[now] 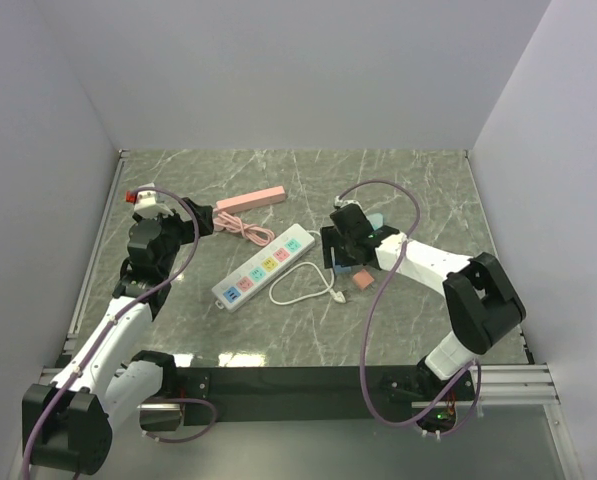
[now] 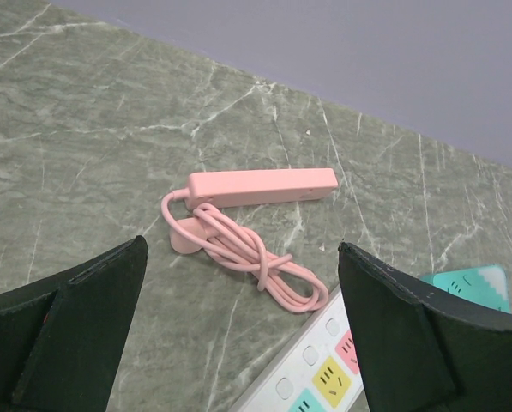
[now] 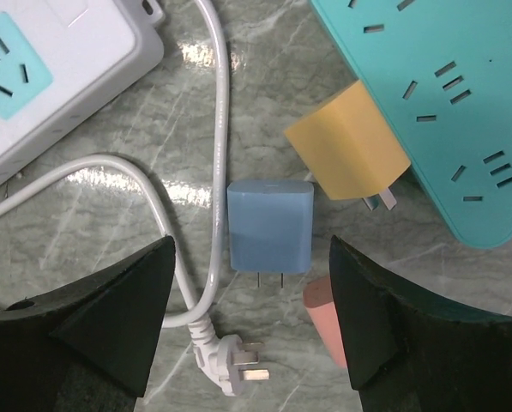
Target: Insert the plug
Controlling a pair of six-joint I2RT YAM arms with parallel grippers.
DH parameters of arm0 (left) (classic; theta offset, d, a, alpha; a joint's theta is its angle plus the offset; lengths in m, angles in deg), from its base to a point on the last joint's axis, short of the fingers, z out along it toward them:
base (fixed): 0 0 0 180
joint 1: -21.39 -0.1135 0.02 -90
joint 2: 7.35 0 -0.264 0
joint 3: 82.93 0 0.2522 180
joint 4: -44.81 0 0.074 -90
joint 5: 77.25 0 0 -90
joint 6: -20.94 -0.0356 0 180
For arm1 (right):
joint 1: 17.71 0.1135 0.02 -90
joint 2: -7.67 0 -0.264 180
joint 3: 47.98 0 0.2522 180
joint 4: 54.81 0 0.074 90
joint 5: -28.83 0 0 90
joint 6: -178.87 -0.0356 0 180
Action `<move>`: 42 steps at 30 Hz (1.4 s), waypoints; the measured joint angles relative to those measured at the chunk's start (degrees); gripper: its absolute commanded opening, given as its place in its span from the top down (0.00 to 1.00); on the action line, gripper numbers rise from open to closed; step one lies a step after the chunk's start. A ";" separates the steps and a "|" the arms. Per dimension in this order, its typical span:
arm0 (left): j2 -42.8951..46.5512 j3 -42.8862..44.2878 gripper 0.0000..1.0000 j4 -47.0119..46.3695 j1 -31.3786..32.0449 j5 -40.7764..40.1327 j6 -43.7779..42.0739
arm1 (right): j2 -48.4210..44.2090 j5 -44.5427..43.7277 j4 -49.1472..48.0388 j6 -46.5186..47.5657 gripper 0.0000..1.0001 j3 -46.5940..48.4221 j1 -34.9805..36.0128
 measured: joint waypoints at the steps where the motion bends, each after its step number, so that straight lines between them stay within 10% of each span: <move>1: 0.00 0.00 0.01 0.00 0.00 0.02 0.00 | 0.17 -0.24 0.00 -0.22 0.21 0.02 0.00; 42: -0.11 0.02 0.01 0.37 0.00 1.95 0.02 | 6.14 -0.90 7.41 -4.26 0.35 4.94 1.60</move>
